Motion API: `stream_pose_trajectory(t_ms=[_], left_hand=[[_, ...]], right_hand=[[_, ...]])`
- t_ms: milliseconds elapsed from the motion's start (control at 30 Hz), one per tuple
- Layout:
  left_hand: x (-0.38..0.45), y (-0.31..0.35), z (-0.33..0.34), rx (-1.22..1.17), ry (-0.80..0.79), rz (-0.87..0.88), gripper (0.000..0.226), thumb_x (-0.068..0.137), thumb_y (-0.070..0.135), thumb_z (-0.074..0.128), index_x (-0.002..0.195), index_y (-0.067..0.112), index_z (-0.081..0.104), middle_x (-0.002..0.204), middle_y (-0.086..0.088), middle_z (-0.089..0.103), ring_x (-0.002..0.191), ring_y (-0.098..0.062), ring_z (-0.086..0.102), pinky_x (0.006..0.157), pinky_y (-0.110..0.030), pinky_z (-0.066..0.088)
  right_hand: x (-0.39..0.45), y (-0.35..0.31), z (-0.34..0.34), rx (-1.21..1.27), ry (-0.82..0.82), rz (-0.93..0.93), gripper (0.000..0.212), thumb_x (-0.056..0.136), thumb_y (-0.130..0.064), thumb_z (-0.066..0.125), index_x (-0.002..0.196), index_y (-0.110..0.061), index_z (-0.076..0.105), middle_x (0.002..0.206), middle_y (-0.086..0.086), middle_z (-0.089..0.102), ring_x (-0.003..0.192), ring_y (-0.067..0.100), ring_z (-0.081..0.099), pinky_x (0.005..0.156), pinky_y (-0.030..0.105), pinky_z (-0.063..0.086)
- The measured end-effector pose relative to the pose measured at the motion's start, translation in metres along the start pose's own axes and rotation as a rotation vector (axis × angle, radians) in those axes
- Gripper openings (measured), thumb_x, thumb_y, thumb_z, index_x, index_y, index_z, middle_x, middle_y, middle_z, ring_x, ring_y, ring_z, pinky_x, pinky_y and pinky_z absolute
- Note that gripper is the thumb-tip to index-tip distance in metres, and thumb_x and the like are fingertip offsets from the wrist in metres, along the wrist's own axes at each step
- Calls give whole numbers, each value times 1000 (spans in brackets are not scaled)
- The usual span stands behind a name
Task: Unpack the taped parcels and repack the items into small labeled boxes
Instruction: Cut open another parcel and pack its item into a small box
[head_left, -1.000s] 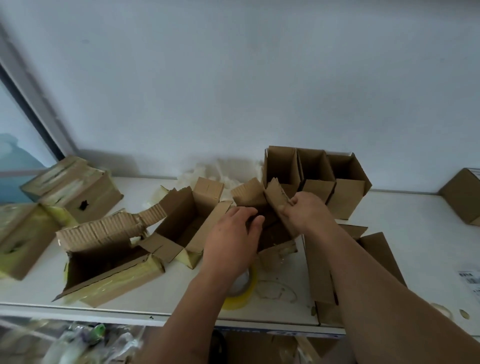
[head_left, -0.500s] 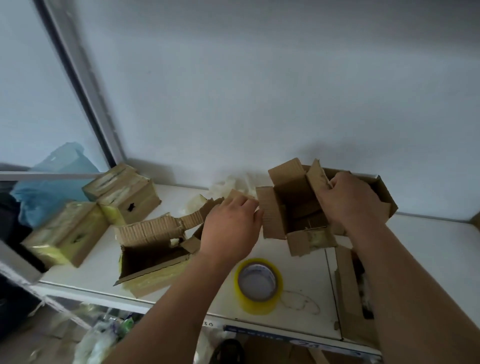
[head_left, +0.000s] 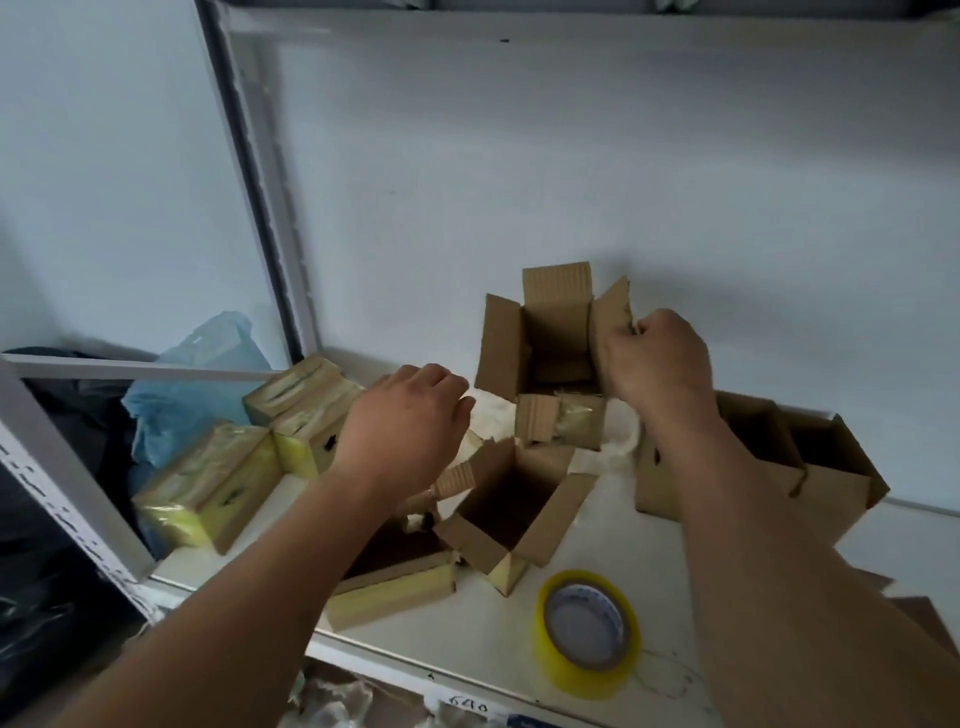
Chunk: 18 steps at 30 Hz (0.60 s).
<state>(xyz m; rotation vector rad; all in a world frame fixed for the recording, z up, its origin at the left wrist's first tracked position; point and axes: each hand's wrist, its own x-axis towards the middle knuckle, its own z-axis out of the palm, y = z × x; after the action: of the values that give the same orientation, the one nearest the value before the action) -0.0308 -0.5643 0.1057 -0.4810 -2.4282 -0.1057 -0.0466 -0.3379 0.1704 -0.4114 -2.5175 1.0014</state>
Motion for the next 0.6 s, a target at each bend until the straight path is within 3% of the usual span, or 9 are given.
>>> stream_pose_trajectory(t_ms=[100, 200, 267, 367, 500, 533, 600], left_hand=[[5, -29, 8, 48, -94, 26, 30, 99, 34, 44, 99, 19, 70, 97, 1, 69, 86, -23, 64, 67, -34, 50], [10, -53, 19, 101, -181, 20, 34, 102, 38, 35, 110, 22, 64, 102, 3, 65, 91, -20, 61, 74, -34, 50], [11, -67, 27, 134, -228, 2, 34, 103, 40, 33, 114, 24, 60, 102, 5, 63, 92, -19, 60, 75, -35, 52], [10, -85, 41, 159, -306, -35, 30, 103, 39, 33, 107, 25, 59, 97, 6, 61, 85, -16, 60, 69, -34, 52], [5, -105, 66, 122, -367, -85, 24, 101, 40, 38, 102, 26, 58, 97, 7, 58, 81, -11, 58, 70, -31, 54], [5, -109, 73, 104, -387, -96, 25, 101, 41, 38, 104, 26, 59, 98, 7, 58, 83, -11, 58, 72, -32, 55], [4, -114, 86, 74, -422, -110, 30, 102, 42, 36, 109, 26, 60, 101, 6, 58, 86, -12, 58, 75, -32, 54]], right_hand=[[12, -20, 49, 65, -20, 20, 22, 96, -24, 47, 76, -15, 43, 66, -3, 43, 57, 15, 43, 47, 27, 25], [21, -31, 100, 109, -38, 29, 19, 96, -25, 46, 99, -7, 55, 83, 4, 57, 69, 20, 52, 53, 27, 32], [26, -34, 132, 144, -83, 64, 25, 95, -22, 47, 108, -4, 57, 99, 11, 62, 80, 26, 55, 60, 29, 36], [30, -37, 173, 218, -195, 157, 26, 95, -16, 49, 113, -1, 59, 104, 13, 64, 83, 26, 60, 54, 27, 39], [36, -43, 207, 254, -331, 254, 9, 91, -6, 57, 96, -1, 61, 92, 12, 61, 81, 26, 61, 59, 31, 49], [38, -44, 214, 240, -360, 256, 4, 90, -4, 58, 87, -1, 60, 91, 13, 60, 84, 28, 62, 64, 33, 53], [41, -43, 226, 247, -398, 275, 14, 87, 0, 61, 76, -2, 54, 97, 17, 61, 94, 33, 63, 83, 42, 57]])
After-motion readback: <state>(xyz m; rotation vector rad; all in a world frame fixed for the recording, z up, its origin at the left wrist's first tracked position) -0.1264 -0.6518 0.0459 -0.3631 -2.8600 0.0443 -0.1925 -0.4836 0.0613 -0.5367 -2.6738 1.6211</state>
